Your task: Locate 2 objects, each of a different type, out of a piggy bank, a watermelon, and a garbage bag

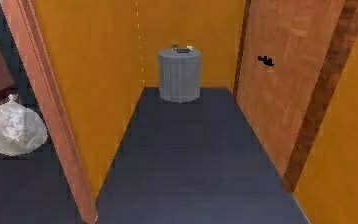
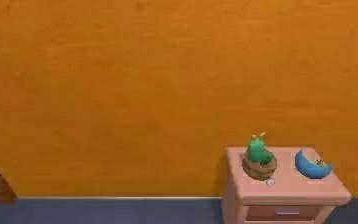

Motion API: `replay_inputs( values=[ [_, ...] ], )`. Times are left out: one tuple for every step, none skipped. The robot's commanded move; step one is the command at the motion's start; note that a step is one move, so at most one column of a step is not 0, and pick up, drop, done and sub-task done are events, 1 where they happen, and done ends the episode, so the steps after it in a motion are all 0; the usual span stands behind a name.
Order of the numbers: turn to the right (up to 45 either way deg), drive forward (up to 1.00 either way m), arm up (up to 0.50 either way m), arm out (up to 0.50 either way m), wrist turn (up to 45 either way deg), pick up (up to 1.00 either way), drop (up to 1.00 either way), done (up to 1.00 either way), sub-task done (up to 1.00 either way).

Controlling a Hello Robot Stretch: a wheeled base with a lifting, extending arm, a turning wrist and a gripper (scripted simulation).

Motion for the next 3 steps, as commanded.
replay_inputs(
  values=[
    [45.0,0.0,0.0,0.0,0.0,0.0,0.0,0.0,0.0],
    [18.0,0.0,0.0,0.0,0.0,0.0,0.0,0.0,0.0],
    [0.0,0.3,0.0,0.0,0.0,0.0,0.0,0.0,0.0]
  ],
)
